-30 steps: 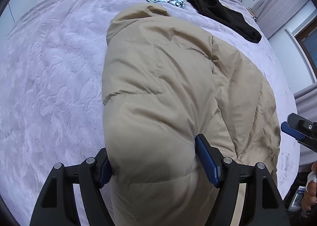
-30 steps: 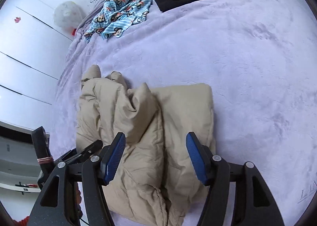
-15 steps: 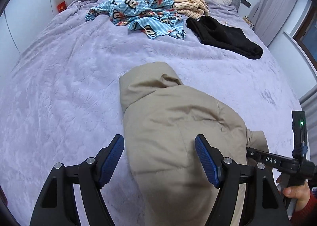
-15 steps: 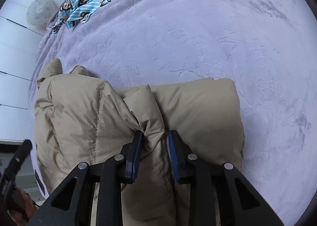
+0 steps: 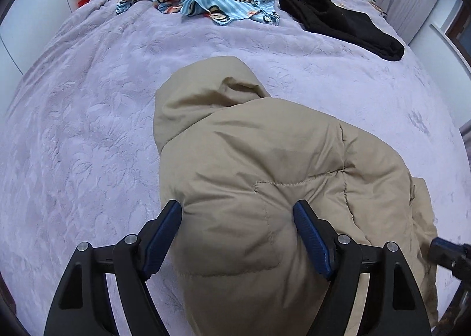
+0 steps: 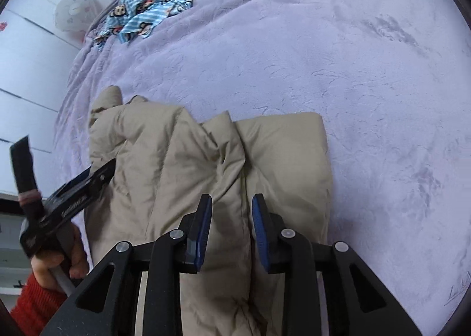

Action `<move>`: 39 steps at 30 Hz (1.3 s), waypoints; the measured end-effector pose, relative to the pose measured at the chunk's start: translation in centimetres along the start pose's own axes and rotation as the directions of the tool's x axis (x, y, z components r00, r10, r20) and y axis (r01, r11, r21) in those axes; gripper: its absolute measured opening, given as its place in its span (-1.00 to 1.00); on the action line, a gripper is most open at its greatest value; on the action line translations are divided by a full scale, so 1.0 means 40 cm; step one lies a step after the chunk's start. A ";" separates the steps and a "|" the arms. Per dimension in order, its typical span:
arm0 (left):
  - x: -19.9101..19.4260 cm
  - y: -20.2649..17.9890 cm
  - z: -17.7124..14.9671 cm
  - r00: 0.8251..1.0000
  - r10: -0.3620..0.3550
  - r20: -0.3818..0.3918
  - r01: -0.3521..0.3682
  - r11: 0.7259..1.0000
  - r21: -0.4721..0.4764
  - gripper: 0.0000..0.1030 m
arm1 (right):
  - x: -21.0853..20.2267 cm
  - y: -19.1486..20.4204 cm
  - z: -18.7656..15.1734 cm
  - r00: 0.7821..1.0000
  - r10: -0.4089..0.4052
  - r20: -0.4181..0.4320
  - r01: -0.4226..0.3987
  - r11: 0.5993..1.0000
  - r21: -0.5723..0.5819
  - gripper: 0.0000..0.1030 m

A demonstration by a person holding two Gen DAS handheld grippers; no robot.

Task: Fold large clothes

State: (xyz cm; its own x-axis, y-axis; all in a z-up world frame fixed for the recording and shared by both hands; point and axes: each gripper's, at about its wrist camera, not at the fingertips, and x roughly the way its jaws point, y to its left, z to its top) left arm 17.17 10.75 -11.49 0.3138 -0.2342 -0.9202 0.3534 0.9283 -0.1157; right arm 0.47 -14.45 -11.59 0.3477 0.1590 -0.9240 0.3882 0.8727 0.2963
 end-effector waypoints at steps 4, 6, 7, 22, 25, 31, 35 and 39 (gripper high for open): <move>-0.072 0.015 -0.037 1.000 0.002 0.012 -0.002 1.000 0.010 0.55 | -0.055 0.019 -0.068 1.000 -0.007 0.001 0.007 0.998 -0.059 -0.39; -0.109 0.023 -0.068 1.000 -0.003 0.012 0.003 1.000 0.009 0.55 | -0.067 0.027 -0.097 1.000 -0.010 -0.005 0.010 0.997 -0.081 -0.39; -0.128 0.028 -0.088 1.000 -0.011 0.010 0.011 1.000 0.004 0.55 | -0.070 0.030 -0.110 1.000 -0.012 -0.011 0.011 0.996 -0.092 -0.39; -0.157 0.018 -0.303 0.995 -0.020 -0.093 0.018 0.999 -0.027 0.55 | 0.013 -0.020 -0.229 0.991 -0.050 -0.123 0.050 0.999 -0.008 -0.39; -0.162 0.014 -0.304 0.995 -0.009 -0.099 0.007 1.000 -0.019 0.55 | 0.012 -0.016 -0.233 0.990 -0.059 -0.126 0.059 0.998 0.002 -0.39; -0.179 0.007 -0.324 0.993 -0.012 -0.114 0.009 1.000 -0.024 0.55 | -0.010 -0.014 -0.250 0.992 -0.056 -0.115 0.059 0.998 0.023 -0.39; -0.206 -0.005 -0.332 0.994 -0.009 -0.108 0.005 0.999 -0.033 0.55 | -0.032 -0.018 -0.255 0.994 -0.036 -0.107 0.040 0.999 0.036 -0.39; -0.228 -0.027 -0.351 0.995 0.014 -0.103 -0.019 0.999 -0.048 0.55 | -0.054 -0.020 -0.258 0.994 -0.020 -0.108 0.022 1.000 0.013 -0.39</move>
State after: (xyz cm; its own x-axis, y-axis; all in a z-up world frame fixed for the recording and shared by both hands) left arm 1.57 15.94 -8.23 0.2264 -0.1907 -0.9552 0.3045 0.9453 -0.1165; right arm -9.40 -10.72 -12.32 0.2456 0.1902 -0.9505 0.4071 0.8697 0.2792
